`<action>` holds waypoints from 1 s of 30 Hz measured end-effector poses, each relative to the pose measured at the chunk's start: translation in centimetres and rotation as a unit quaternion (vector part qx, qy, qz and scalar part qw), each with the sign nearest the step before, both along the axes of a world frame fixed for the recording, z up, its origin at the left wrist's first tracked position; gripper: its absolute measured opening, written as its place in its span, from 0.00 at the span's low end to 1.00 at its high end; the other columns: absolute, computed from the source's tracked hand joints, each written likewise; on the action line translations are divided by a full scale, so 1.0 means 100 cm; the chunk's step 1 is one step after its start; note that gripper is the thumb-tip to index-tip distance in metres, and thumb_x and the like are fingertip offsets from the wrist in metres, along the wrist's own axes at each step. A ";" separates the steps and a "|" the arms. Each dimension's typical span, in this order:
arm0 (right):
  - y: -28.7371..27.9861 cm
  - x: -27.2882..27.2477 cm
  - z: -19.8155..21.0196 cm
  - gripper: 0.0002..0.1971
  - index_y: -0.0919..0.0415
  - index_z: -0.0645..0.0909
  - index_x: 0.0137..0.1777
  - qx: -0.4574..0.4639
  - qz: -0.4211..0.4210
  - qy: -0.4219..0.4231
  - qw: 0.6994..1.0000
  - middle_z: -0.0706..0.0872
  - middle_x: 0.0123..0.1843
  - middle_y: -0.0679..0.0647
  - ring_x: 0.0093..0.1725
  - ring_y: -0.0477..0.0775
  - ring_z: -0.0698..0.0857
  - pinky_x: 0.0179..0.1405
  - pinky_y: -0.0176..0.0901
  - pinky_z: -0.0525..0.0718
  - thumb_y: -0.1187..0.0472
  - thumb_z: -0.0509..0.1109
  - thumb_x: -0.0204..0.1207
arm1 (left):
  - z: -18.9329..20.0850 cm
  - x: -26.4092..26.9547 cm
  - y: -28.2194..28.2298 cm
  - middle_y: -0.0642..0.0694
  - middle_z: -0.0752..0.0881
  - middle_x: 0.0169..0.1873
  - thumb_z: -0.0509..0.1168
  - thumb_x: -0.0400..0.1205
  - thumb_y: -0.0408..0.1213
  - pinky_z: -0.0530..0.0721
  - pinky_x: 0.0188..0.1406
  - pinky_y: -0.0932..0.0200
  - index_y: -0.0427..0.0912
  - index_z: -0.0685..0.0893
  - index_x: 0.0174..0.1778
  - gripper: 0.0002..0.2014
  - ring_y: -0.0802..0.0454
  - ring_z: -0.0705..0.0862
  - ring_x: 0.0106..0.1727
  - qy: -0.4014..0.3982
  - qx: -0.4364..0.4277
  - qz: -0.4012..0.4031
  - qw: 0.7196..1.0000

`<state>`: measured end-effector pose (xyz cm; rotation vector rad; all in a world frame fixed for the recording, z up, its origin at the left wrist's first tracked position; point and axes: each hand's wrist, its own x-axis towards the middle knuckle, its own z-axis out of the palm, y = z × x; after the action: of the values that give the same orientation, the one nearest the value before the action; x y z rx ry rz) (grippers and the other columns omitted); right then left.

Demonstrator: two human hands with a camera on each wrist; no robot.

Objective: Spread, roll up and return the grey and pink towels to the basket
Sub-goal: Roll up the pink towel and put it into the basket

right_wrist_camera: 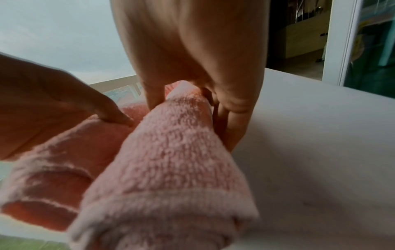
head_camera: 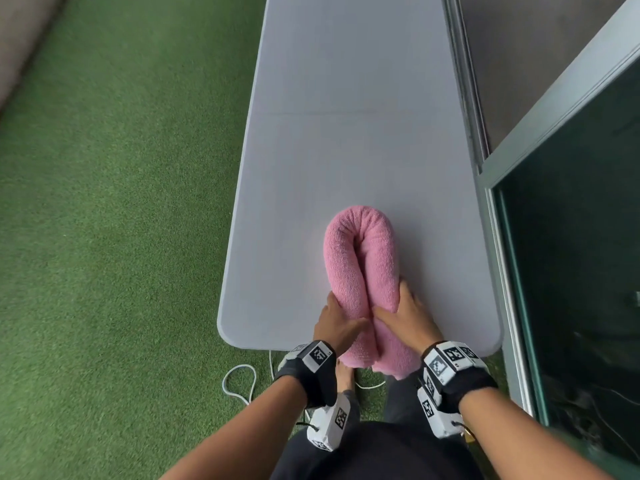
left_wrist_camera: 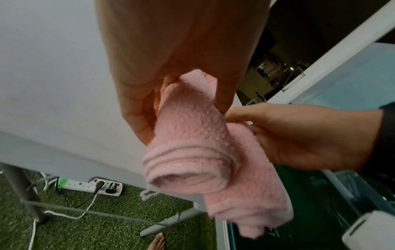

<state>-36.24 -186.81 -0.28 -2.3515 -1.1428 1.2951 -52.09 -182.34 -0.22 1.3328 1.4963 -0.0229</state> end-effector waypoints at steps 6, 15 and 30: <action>0.002 0.007 0.008 0.47 0.53 0.47 0.87 0.011 -0.016 0.003 1.000 0.64 0.84 0.60 0.78 0.66 0.71 0.75 0.59 0.71 0.44 0.72 0.75 | 0.002 -0.007 -0.004 0.42 0.81 0.62 0.75 0.70 0.47 0.82 0.61 0.42 0.43 0.64 0.72 0.38 0.41 0.82 0.57 -0.006 -0.005 -0.036 0.999; 0.012 -0.004 0.009 0.66 0.53 0.47 0.86 -0.016 -0.047 0.051 0.997 0.64 0.84 0.61 0.79 0.63 0.70 0.77 0.62 0.70 0.24 0.76 0.55 | 0.010 -0.001 -0.011 0.39 0.81 0.61 0.75 0.72 0.53 0.84 0.57 0.46 0.39 0.64 0.72 0.40 0.40 0.83 0.57 0.007 -0.004 -0.140 0.990; 0.029 -0.009 0.012 0.51 0.60 0.64 0.76 0.048 0.255 -0.271 0.927 0.79 0.64 0.61 0.59 0.63 0.81 0.58 0.55 0.79 0.35 0.81 0.59 | 0.006 -0.099 -0.049 0.42 0.84 0.65 0.64 0.82 0.48 0.77 0.62 0.55 0.46 0.74 0.76 0.25 0.44 0.81 0.65 0.069 -0.055 -0.250 0.964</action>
<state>-37.11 -183.94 0.87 -2.5030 -2.0360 0.6652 -62.02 -187.23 0.35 1.6114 1.2145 -0.5254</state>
